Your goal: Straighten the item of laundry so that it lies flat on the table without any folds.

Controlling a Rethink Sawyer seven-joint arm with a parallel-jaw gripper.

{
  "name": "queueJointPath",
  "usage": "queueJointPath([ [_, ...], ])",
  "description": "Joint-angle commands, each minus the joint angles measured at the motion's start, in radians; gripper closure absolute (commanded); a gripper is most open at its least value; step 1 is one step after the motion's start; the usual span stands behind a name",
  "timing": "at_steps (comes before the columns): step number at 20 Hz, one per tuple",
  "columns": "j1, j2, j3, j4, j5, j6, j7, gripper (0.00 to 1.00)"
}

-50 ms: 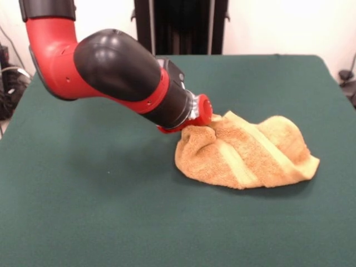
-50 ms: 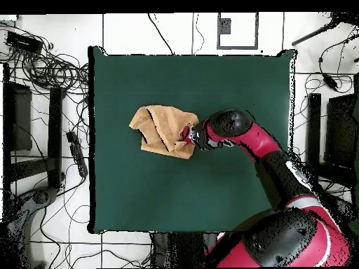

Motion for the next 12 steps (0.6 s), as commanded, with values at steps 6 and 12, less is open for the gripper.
queueJointPath([
  [6,-0.042,0.053,0.035,-0.092,-0.115,0.013,-0.184,0.0],
  [12,-0.055,0.056,0.051,-0.11,-0.154,0.037,-0.217,0.0],
])
